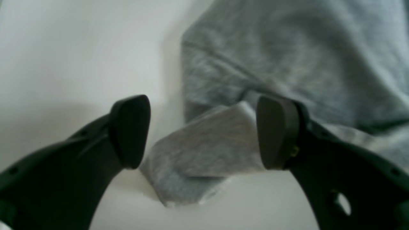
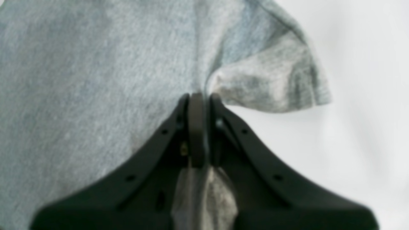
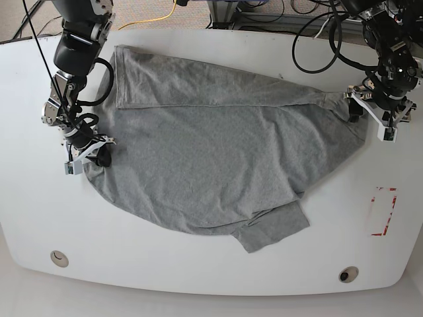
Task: Layout the t-shirt on the table in an organized manner, then fold the t-shirt properly
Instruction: 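Grasp the shirt's side edges with both grippers, then pull the grasped edges apart with both grippers to straighten the shirt, then release the edge with the left gripper and raise it toward the shirt's collar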
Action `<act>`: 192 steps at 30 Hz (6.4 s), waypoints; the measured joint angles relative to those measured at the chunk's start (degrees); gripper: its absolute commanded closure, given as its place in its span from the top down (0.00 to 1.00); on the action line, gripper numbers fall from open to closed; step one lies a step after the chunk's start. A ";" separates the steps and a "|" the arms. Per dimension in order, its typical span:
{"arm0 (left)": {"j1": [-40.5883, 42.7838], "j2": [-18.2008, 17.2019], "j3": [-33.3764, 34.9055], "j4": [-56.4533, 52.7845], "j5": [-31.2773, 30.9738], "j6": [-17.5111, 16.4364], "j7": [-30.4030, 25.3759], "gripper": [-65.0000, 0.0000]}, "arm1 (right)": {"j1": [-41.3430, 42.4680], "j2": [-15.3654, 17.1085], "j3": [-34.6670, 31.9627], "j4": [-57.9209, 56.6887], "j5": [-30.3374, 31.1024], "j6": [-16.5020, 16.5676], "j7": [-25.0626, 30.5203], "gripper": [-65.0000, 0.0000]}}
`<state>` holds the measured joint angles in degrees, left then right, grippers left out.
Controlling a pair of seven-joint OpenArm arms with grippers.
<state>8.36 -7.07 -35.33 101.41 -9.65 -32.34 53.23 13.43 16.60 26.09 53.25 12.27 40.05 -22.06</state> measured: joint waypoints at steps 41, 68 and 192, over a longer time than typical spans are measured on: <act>-25.44 -5.40 28.50 -33.57 -0.17 5.62 -11.39 0.06 | -25.70 -8.44 0.92 38.40 -0.50 0.02 -14.49 0.00; -37.90 -14.78 33.20 -47.69 -0.42 -1.40 -24.09 0.59 | -41.00 -17.90 1.05 55.91 -1.51 0.13 -17.29 0.66; 15.47 10.88 17.22 7.76 -6.71 -5.40 4.39 0.79 | 22.84 -11.06 -25.09 -23.69 -1.51 -0.63 5.31 0.06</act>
<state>23.83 3.81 -18.11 109.16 -16.36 -37.74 57.63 36.27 5.54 0.99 29.56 10.76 39.42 -16.75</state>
